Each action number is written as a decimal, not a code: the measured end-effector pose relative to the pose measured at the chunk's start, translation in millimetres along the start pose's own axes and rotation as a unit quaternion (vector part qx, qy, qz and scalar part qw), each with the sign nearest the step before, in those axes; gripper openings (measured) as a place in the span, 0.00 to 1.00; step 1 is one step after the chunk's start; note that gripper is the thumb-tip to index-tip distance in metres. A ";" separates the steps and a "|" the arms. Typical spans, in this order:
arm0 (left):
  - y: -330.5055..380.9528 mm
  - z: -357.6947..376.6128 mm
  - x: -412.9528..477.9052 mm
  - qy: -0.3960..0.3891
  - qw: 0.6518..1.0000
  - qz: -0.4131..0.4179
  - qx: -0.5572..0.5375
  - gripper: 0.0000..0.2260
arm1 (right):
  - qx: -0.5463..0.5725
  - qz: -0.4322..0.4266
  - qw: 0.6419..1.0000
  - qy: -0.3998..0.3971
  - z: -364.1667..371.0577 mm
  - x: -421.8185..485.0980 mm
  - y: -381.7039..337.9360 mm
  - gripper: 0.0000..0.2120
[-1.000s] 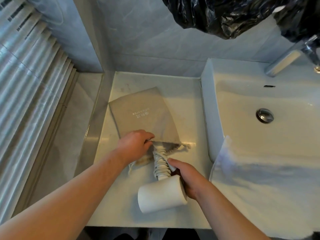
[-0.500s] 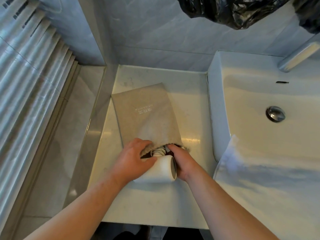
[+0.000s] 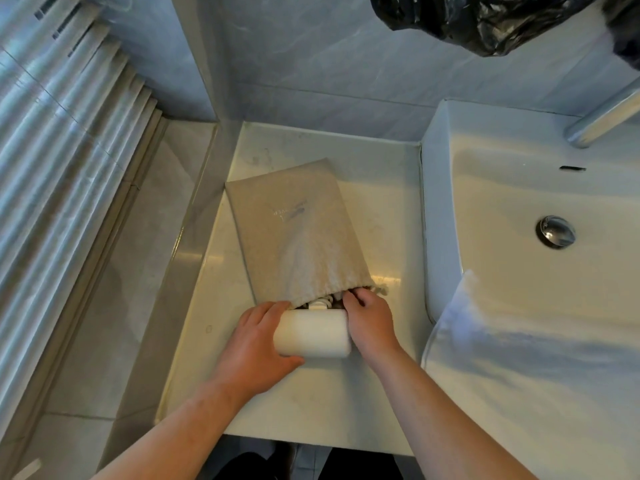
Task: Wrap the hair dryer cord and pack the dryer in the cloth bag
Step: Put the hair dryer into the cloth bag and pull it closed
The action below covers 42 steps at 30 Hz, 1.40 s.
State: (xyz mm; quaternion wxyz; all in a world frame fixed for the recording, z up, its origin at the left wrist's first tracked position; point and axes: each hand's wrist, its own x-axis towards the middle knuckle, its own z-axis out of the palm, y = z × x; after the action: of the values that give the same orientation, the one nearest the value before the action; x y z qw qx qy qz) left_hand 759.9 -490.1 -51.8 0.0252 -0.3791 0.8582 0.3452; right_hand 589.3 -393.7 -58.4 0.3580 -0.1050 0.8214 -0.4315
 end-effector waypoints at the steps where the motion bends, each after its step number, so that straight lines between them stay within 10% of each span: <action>1: -0.7 0.6 0.1 0.000 1.000 -0.002 -0.002 0.42 | -0.031 -0.019 0.999 -0.011 -3.8 -3.4 2.8 0.11; 7: 7.6 7.5 -16.6 0.062 0.967 -0.178 -0.169 0.50 | -0.235 -0.148 0.955 0.104 -36.0 -1.9 10.6 0.23; 15: 39.1 17.0 -2.5 0.084 0.651 -0.411 -0.632 0.13 | -0.191 -0.091 0.977 -0.031 -25.2 22.9 4.4 0.16; 23: 35.9 9.4 9.1 0.104 0.603 -0.442 -0.656 0.19 | -0.170 -0.156 0.973 -0.018 -33.3 -0.9 7.5 0.13; 30: 32.2 6.2 25.3 0.096 0.658 -0.403 -0.629 0.23 | -0.179 -0.152 0.968 -0.086 -26.2 -14.2 1.4 0.10; 35: 9.6 -0.7 20.0 0.161 0.904 -0.260 -0.298 0.24 | -0.194 -0.106 0.975 0.000 -17.3 -14.4 -2.5 0.29; 42: -29.0 2.8 43.1 0.089 0.989 -0.086 -0.080 0.04 | -0.323 -0.170 0.927 -0.082 -1.9 -16.8 -4.4 0.48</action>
State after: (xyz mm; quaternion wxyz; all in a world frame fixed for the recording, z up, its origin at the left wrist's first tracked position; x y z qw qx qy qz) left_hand 748.0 -529.4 -83.7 -0.0523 -0.4813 0.7910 0.3740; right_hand 599.5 -387.1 -45.8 0.2924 -0.3882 0.8536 -0.1873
